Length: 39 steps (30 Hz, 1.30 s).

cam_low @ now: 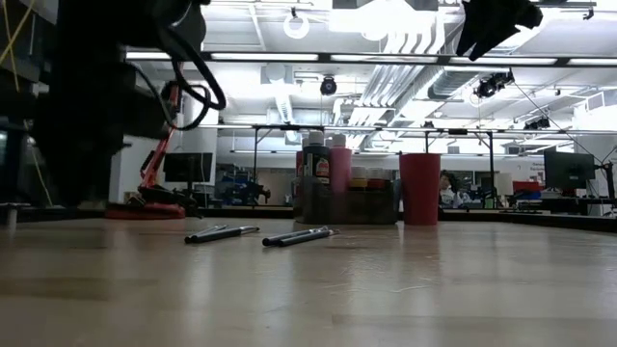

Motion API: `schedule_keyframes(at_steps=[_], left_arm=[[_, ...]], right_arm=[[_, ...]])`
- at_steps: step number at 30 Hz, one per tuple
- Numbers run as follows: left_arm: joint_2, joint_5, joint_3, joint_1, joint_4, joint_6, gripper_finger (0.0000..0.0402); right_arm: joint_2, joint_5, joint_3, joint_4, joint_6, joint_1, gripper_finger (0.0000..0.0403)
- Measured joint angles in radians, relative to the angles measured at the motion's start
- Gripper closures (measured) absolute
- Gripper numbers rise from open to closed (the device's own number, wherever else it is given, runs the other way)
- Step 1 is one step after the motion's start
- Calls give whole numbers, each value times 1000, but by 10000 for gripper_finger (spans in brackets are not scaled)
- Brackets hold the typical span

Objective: Pick & Place Paint Supplies
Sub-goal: Put the black paintbrush into the red cup

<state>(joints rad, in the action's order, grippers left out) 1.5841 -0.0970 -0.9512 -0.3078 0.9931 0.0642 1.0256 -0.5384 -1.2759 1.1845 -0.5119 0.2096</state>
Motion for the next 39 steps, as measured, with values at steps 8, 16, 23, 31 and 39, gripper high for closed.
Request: schedule_keyframes(at_steps=[8,16,23,31,39], left_arm=[[-2,-262,-225,0,179,-163,401],[-4,-713,-491,0,161,-630,401],[-4,-885,-620,0,-78,-1196,402],[-4,-910,-629,0,-440,-1664,402],[-5,-911,-629,0,-590,-1823,401]], right_arm=[[0,341,0,-158,74,0,197],[1,559,0,-355,58,0,197],[41,744,0,-529,-61,0,197],[165,1025,0,-673,-105,-1,197],[265,1045,0,-802,-114,-13,197]])
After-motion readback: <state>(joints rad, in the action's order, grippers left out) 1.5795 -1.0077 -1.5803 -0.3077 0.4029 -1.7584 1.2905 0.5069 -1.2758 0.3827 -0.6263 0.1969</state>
